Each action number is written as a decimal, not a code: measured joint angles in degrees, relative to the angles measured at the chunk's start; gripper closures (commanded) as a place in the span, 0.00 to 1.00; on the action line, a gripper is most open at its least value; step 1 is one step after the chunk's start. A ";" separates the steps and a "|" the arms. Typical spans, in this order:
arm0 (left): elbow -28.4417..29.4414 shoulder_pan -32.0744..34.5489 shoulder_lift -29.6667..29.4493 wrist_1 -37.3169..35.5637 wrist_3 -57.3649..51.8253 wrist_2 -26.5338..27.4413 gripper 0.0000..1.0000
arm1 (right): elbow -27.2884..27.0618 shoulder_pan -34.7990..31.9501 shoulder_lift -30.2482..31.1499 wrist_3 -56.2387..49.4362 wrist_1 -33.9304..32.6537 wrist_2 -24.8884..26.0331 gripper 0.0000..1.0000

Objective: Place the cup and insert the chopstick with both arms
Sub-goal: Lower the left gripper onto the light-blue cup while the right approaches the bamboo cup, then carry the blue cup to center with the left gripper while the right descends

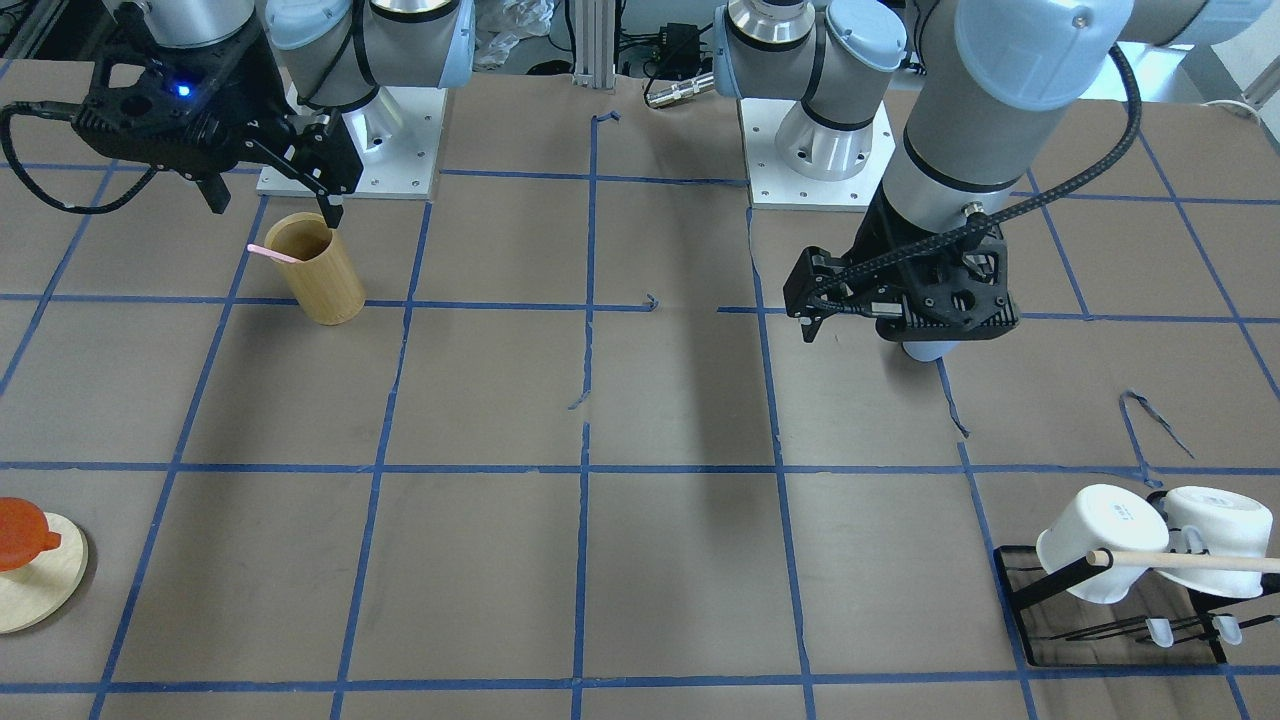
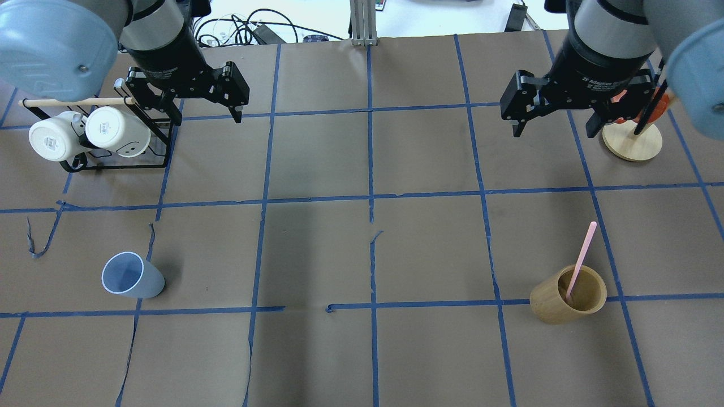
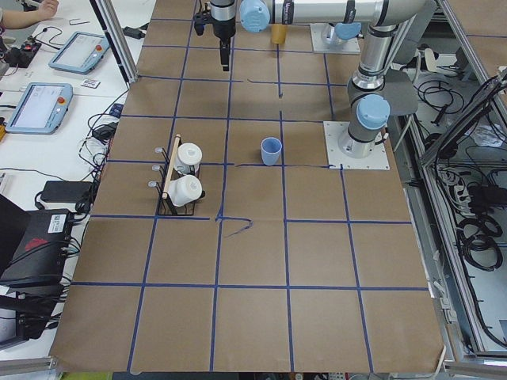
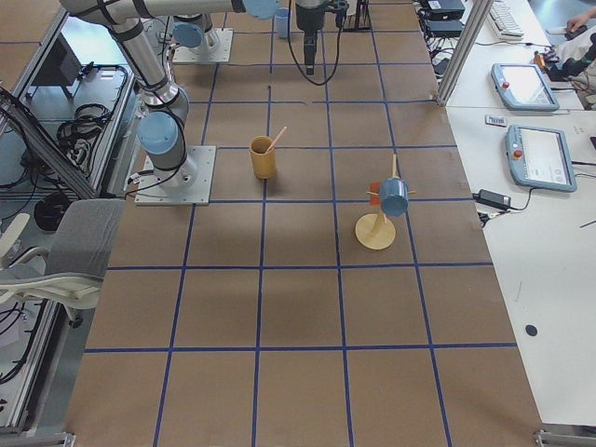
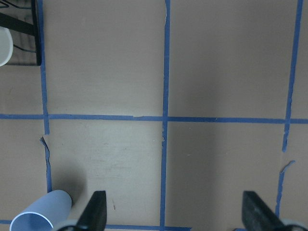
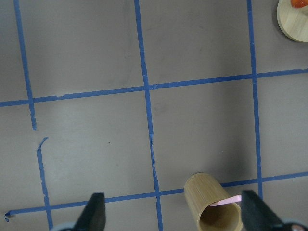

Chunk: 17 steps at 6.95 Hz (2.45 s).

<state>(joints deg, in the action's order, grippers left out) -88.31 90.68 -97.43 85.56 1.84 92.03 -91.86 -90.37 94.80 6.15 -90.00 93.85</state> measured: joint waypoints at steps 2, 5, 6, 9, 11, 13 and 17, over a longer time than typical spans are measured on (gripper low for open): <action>-10.83 -5.16 1.62 -4.96 -4.94 0.79 0.00 | -0.15 0.93 -0.34 -1.76 -0.16 1.92 0.00; -29.50 -15.01 4.33 -22.98 -14.76 7.75 0.00 | -1.09 2.28 -0.47 -5.77 -0.67 2.14 0.00; -32.87 -17.22 5.22 -27.01 -16.40 9.55 0.00 | -1.71 3.96 -0.47 -7.27 -0.77 1.82 0.00; -38.91 -18.99 9.28 -25.80 -17.13 12.05 0.12 | -3.50 7.07 -0.41 -9.00 -1.00 1.59 0.00; -39.92 -19.32 10.14 -24.83 -17.73 10.41 0.85 | -4.70 7.52 -0.45 -10.38 -0.90 1.75 0.00; -40.02 -19.47 10.01 -24.71 -20.62 8.31 0.95 | -6.63 9.20 -0.49 -12.67 -0.76 2.15 0.00; -39.03 -19.04 9.16 -26.41 -31.92 8.09 0.96 | -9.46 11.39 -0.49 -13.81 -0.82 2.20 0.00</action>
<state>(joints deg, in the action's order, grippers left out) -127.34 71.63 -88.26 59.15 -30.08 100.12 -101.33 -78.98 94.31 -7.65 -90.81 96.04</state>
